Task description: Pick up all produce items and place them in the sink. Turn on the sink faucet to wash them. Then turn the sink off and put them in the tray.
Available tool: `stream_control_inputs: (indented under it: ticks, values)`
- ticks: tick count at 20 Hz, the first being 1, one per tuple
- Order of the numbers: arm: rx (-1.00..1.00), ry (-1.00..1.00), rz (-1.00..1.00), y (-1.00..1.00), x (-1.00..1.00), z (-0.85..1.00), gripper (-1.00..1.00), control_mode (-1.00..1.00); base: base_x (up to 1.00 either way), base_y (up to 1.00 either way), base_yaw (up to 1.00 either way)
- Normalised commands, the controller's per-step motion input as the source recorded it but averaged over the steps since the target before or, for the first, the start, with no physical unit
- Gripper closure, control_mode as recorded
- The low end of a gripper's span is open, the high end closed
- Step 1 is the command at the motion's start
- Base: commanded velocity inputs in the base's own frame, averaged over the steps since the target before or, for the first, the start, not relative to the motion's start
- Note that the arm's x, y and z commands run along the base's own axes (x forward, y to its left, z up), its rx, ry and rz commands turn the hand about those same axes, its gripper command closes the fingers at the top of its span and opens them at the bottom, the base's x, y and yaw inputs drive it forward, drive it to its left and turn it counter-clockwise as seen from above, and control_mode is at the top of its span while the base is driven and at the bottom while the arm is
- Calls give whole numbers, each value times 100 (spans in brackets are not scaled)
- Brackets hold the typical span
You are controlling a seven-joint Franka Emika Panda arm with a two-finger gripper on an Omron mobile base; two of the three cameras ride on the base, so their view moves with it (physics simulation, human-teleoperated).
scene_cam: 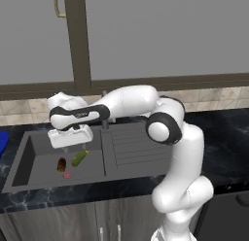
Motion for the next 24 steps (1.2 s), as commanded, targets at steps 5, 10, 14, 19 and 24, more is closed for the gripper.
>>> stream_control_inputs:
  ticks: [5,10,14,19,24]
  values:
    - [0,0,0,0,6,-27,-100,-100,0,0,0]
    - [2,0,0,0,3,-21,-100,-100,0,0,0]
    - [2,0,0,0,12,-26,-100,-100,0,0,0]
    - [2,0,0,0,18,-26,-100,-100,0,0,0]
    - [3,-5,0,3,11,-23,-100,-100,0,0,0]
